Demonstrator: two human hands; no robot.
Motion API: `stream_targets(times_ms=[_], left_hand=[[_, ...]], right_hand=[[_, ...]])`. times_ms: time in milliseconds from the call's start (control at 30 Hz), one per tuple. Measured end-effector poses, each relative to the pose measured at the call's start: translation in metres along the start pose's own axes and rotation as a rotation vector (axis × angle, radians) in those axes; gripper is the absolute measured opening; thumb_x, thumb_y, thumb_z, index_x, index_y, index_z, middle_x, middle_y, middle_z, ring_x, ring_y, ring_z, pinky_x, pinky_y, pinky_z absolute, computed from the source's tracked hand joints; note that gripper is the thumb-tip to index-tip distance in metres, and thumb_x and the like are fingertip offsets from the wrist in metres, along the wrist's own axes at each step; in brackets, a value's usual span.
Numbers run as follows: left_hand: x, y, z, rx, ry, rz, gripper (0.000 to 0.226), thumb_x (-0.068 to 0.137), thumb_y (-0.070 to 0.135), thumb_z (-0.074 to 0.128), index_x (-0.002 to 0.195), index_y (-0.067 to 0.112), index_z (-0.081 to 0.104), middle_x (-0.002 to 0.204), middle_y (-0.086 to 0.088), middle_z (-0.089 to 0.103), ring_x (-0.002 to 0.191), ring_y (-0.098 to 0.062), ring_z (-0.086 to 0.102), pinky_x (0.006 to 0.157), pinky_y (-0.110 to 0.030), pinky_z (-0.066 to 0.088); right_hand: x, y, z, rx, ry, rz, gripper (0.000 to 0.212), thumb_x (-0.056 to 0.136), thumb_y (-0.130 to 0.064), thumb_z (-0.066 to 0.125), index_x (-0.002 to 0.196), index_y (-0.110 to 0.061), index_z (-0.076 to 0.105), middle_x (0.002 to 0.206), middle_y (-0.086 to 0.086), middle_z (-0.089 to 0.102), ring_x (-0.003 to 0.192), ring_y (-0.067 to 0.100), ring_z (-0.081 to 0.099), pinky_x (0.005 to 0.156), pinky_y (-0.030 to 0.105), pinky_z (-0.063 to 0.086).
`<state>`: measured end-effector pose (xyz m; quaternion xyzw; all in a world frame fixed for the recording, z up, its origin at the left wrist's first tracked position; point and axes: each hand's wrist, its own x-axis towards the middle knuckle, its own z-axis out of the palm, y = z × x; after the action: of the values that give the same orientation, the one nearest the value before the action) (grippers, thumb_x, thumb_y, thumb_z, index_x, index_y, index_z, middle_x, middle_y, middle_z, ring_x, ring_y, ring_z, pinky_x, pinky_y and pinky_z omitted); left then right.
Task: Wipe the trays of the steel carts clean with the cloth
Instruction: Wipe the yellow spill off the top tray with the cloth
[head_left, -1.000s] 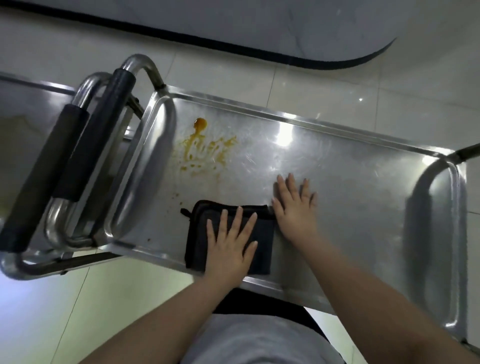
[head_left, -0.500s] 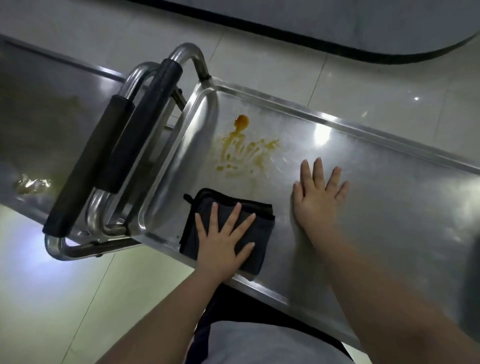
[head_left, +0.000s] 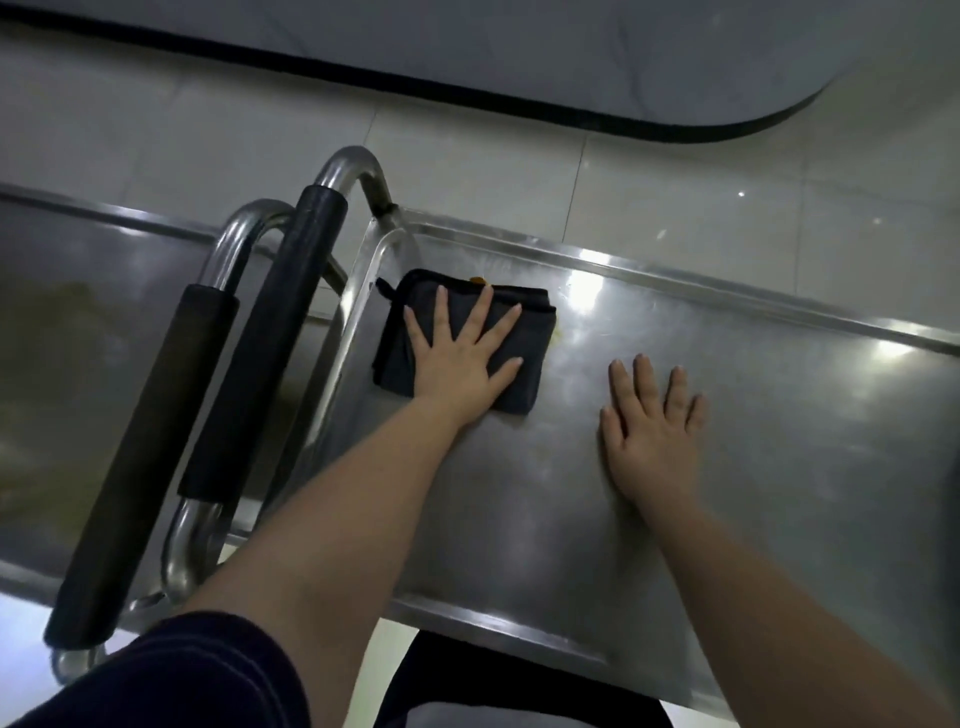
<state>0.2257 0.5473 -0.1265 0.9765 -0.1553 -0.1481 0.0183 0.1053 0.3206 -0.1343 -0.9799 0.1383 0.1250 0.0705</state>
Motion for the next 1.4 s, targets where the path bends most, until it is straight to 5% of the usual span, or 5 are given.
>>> stream_targets(times_ms=[533, 700, 867, 1067, 1400], left_hand=[[-0.177, 0.024, 0.054, -0.015, 0.051, 0.183, 0.076, 0.087, 0.074, 0.031, 0.154, 0.041, 0.016, 0.164, 0.001, 0.008, 0.146, -0.048, 0.005, 0.105, -0.077, 0.008], [-0.128, 0.034, 0.039, 0.004, 0.04, 0.173, 0.073, 0.087, 0.076, 0.027, 0.152, 0.048, 0.01, 0.164, 0.004, 0.005, 0.146, -0.048, -0.002, 0.104, -0.078, 0.001], [-0.03, 0.056, 0.014, -0.015, -0.012, 0.091, 0.066, 0.083, 0.081, 0.004, 0.141, 0.06, -0.02, 0.161, 0.007, -0.023, 0.141, -0.046, -0.025, 0.099, -0.077, -0.017], [0.06, 0.063, -0.015, -0.059, -0.063, 0.071, 0.067, 0.083, 0.082, 0.012, 0.141, 0.062, -0.016, 0.159, 0.004, -0.027, 0.14, -0.048, -0.028, 0.097, -0.08, -0.014], [0.016, 0.048, 0.006, -0.018, 0.017, 0.119, 0.064, 0.085, 0.08, 0.005, 0.143, 0.059, -0.014, 0.162, 0.009, -0.019, 0.144, -0.042, -0.022, 0.103, -0.074, -0.014]], right_hand=[[-0.001, -0.001, 0.004, -0.001, 0.049, 0.014, 0.056, 0.099, -0.052, 0.015, 0.153, -0.044, 0.002, 0.164, -0.009, 0.005, 0.15, 0.03, -0.004, 0.117, 0.045, -0.015], [-0.002, 0.001, 0.004, 0.007, 0.058, 0.001, 0.056, 0.099, -0.051, 0.014, 0.153, -0.041, 0.002, 0.164, -0.008, 0.004, 0.15, 0.031, -0.006, 0.117, 0.048, -0.014], [-0.002, 0.001, 0.004, 0.024, 0.091, -0.009, 0.057, 0.099, -0.049, 0.02, 0.154, -0.038, 0.013, 0.163, -0.005, 0.012, 0.15, 0.034, 0.002, 0.118, 0.053, -0.006], [0.002, 0.004, 0.008, 0.059, 0.124, -0.026, 0.055, 0.099, -0.047, 0.026, 0.153, -0.037, 0.022, 0.162, -0.004, 0.019, 0.15, 0.036, 0.008, 0.118, 0.056, -0.001], [0.003, 0.008, 0.012, 0.065, 0.106, -0.002, 0.057, 0.099, -0.05, 0.025, 0.153, -0.043, 0.009, 0.163, -0.009, 0.012, 0.151, 0.03, 0.001, 0.119, 0.054, -0.003]])
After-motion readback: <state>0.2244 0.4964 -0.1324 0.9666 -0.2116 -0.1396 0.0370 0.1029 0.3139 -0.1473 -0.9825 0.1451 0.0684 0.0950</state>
